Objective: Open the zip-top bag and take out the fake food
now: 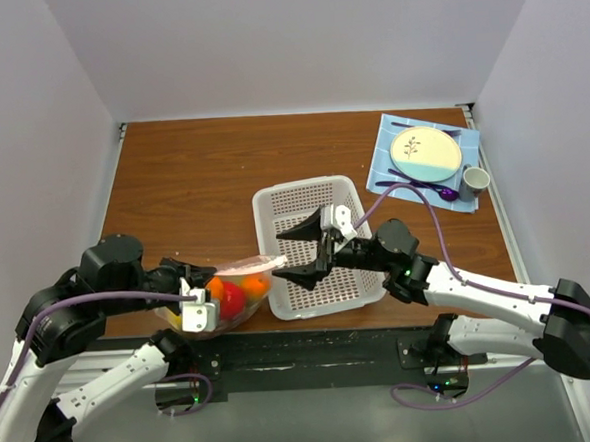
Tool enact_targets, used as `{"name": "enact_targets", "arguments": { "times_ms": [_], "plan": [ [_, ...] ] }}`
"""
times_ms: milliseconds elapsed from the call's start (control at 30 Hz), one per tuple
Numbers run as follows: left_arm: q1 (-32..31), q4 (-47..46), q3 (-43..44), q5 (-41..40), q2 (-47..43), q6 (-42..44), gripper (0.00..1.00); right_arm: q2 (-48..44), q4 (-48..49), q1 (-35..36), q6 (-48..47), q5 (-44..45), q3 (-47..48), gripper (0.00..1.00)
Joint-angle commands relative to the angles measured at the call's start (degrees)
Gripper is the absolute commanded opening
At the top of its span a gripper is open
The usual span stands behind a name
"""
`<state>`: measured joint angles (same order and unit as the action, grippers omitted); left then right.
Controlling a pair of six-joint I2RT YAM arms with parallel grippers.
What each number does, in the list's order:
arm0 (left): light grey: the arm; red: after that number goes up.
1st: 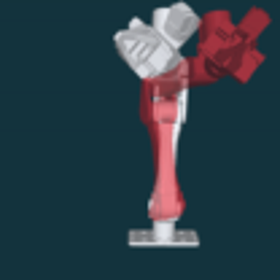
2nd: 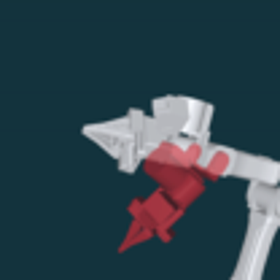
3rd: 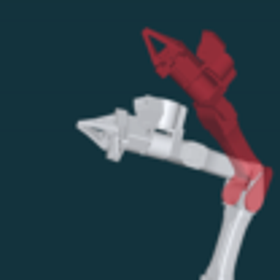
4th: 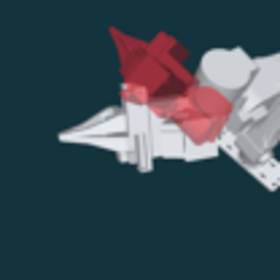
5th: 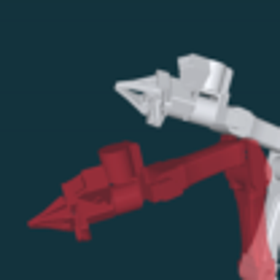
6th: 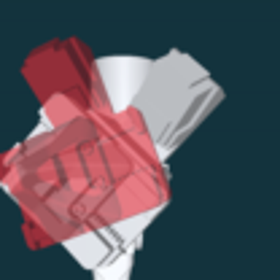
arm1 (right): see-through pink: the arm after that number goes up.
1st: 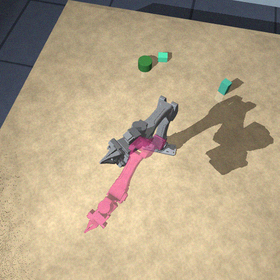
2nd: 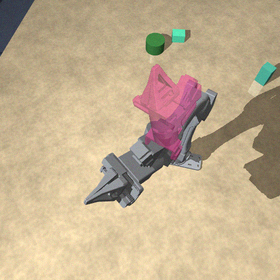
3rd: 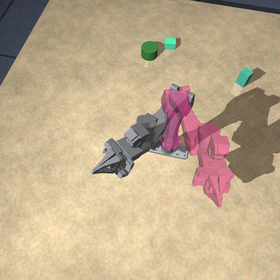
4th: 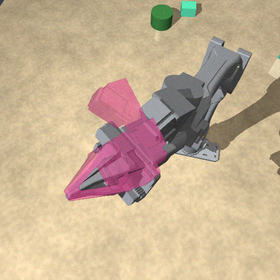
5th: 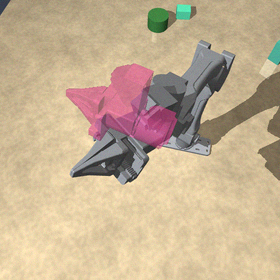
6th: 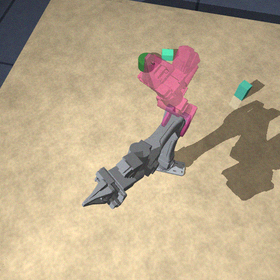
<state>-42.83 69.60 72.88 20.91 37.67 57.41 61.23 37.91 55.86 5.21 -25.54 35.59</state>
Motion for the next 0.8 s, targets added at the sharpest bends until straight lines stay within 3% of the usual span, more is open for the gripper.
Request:
{"name": "enact_targets", "arguments": {
  "times_ms": [0, 167, 367, 467, 500, 600, 700, 733, 767],
  "plan": [
    [-0.24, -3.77, 2.26, 1.77, 1.00, -2.04, 0.00, 2.04, 5.85, 0.13, 2.78, -3.37, 2.37, 0.72],
    [-0.24, -4.47, 3.31, 1.86, 1.00, -3.35, 0.00, 4.33, 8.93, 0.04, 4.72, -5.22, 2.11, 0.55],
    [-0.15, -4.04, 4.46, 1.86, 1.00, -4.41, 0.00, 5.04, 10.60, 0.04, 6.30, -5.14, 1.76, 0.54],
    [-0.15, -3.95, 4.29, 1.86, 0.74, -4.76, 0.00, 4.60, 10.95, 0.04, 6.48, -4.61, 2.11, 0.40],
    [-0.15, -3.86, 4.29, 1.94, 0.65, -4.76, 0.00, 4.60, 11.04, 0.04, 6.48, -4.61, 2.20, 0.29],
    [-0.06, -3.60, 4.02, 2.03, 0.47, -4.67, 0.00, 4.33, 11.31, 0.13, 6.74, -4.96, 2.55, 0.10],
    [-0.06, -4.30, 3.06, 1.33, -0.14, -5.20, 0.00, 4.51, 11.66, 0.13, 7.35, -5.92, 2.64, 0.00],
    [-0.06, -4.82, 2.71, 0.90, -0.58, -5.72, 0.09, 4.60, 11.57, 0.04, 7.53, -6.01, 2.73, 0.00],
    [-0.06, -6.31, 2.01, -0.15, -0.75, -6.25, 0.26, 4.60, 11.83, 0.13, 7.71, -6.01, 2.55, 0.00]
  ]
}}
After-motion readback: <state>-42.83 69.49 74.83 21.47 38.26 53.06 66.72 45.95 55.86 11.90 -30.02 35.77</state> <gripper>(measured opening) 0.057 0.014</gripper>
